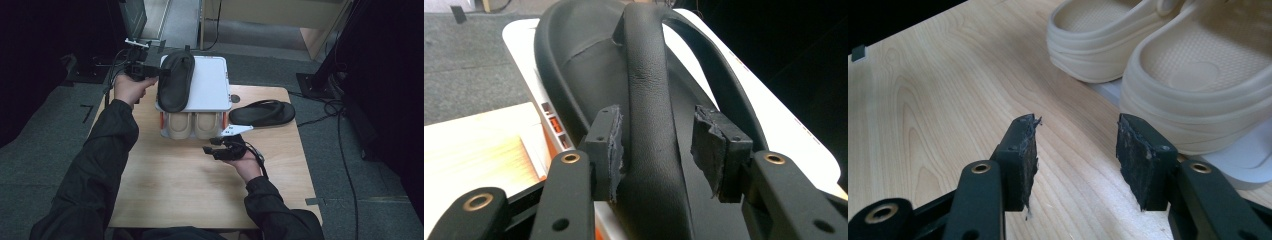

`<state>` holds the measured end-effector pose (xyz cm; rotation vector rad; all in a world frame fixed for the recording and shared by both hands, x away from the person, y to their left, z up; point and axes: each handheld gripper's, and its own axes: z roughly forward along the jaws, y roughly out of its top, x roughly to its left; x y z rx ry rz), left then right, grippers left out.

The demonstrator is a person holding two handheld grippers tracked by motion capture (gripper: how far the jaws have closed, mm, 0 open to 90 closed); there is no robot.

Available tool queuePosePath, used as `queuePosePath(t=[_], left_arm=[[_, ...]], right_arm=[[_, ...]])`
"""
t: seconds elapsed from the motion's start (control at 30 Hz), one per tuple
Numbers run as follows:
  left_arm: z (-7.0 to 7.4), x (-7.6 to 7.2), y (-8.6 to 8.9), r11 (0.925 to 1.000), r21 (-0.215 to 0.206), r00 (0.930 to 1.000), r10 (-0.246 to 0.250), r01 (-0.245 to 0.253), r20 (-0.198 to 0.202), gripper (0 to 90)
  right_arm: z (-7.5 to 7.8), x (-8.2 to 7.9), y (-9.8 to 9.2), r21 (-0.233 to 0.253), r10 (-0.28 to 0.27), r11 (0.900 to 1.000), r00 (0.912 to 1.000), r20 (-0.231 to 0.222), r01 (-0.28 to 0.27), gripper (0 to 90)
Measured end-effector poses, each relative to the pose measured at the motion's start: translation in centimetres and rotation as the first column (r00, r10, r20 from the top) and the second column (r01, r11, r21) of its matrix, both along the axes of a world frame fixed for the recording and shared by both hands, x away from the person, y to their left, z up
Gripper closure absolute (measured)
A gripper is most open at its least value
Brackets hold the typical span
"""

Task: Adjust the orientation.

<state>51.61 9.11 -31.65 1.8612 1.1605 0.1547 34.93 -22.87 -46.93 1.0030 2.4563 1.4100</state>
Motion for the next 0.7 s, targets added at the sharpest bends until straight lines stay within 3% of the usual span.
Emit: queuePosePath(t=[0.13,0.7], left_arm=[[0.1,-0.4,0.7,1.0000,0.000,1.0000,-0.007,0.007,0.007,50.3],[-0.7,-2.3,4.5,0.9999,0.012,0.9994,0.001,-0.001,0.033,47.8]], right_arm=[[0.2,0.2,-0.5,0.004,-0.013,1.000,0.9999,-0.003,0.013,51.0],[1.0,1.0,-3.2,0.009,-0.095,0.995,0.9952,0.022,0.095,51.0]])
